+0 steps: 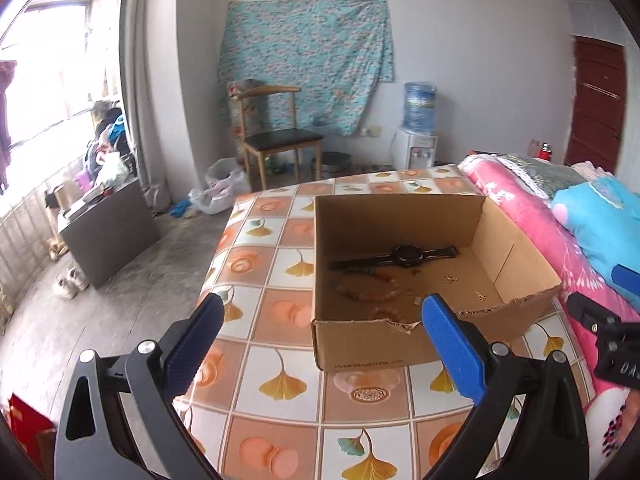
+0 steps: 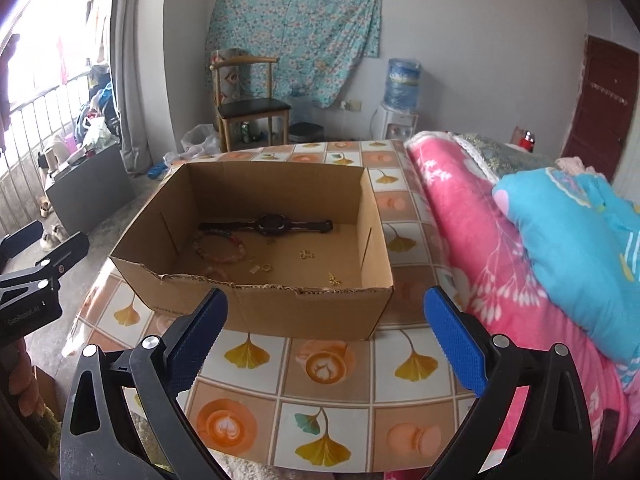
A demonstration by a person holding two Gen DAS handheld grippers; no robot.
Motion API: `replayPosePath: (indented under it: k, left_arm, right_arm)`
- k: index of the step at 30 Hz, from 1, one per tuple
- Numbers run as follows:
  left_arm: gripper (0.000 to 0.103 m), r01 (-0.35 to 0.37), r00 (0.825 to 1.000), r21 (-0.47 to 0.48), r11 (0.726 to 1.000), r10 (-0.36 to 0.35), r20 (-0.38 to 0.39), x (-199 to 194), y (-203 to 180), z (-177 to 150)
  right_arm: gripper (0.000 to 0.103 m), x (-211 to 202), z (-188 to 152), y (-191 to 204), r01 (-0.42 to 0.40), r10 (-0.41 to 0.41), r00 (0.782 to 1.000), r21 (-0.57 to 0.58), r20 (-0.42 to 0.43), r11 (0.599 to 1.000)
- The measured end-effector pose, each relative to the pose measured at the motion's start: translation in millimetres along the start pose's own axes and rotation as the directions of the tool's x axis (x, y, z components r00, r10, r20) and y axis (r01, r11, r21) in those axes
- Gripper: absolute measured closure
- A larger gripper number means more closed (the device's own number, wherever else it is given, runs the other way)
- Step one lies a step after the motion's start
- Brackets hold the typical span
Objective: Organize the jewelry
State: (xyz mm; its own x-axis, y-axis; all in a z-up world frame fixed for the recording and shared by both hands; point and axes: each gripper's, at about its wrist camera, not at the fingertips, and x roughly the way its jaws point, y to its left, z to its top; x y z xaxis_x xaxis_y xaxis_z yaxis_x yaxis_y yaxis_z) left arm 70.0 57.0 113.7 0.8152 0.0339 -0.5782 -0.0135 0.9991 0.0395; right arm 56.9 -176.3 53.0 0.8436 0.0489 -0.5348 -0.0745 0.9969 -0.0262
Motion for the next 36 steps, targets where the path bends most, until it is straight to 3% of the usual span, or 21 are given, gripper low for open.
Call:
replayPosePath:
  k: [14,36]
  left_arm:
    - [0.005,-0.062,0.980,-0.068,0.996,0.048,-0.193,19,-10,-4]
    - [0.006,-0.052,0.974,-0.029,0.998,0.044,-0.222,31,-19,-3]
  right_arm:
    - [0.008,18,-6,6,-0.043,0.046,0.996,0.038,-0.076,0.998]
    - [0.008,34,-7,9,-0.072,0.080,0.987,0.066,-0.138,0.995]
